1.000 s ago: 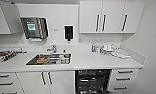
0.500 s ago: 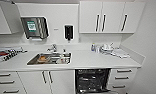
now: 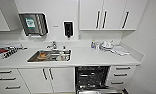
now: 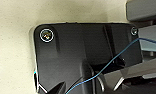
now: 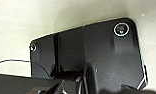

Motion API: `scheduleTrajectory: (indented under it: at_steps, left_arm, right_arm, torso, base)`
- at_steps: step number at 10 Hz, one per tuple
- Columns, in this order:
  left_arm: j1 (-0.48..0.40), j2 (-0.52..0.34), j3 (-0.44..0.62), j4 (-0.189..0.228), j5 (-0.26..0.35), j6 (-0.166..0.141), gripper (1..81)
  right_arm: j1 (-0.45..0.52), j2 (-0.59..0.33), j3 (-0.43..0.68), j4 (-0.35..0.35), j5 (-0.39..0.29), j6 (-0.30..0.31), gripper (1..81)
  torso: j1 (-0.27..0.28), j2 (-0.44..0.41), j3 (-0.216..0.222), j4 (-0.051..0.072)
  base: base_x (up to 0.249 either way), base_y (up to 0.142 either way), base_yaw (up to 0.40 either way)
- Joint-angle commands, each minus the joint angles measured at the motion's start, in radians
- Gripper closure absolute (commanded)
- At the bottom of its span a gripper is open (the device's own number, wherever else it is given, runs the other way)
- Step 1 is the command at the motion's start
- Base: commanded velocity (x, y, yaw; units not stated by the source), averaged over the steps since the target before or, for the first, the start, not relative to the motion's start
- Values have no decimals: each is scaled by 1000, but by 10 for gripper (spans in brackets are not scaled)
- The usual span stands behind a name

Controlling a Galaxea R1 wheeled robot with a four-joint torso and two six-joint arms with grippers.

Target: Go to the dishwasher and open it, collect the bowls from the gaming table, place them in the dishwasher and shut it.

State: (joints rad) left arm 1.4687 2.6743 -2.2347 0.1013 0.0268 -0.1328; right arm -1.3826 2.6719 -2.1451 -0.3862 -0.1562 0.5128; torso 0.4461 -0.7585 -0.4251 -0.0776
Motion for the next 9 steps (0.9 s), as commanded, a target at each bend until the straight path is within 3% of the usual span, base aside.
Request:
scheduleTrajectory:
  at_steps: [1,3,4,9]
  left_arm:
    - [-32,29,-68,-9,61,-2,10]
    - [-26,67,-135,-6,61,-1,10]
    - [-24,81,-158,-6,61,-1,10]
    - [-21,95,-166,-2,59,-1,10]
  right_arm:
    - [44,4,-15,-11,-45,-5,10]
    - [44,21,-31,-13,-46,-5,10]
    - [42,36,-54,-14,-48,-5,10]
    - [35,56,-91,-20,-48,-5,10]
  torso:
    - [-61,94,0,0]
    - [-107,166,69,0]
    - [-126,197,81,0]
    - [-240,371,202,0]
  base:
    - [0,0,0]
    - [0,0,0]
    - [0,0,0]
    - [0,0,0]
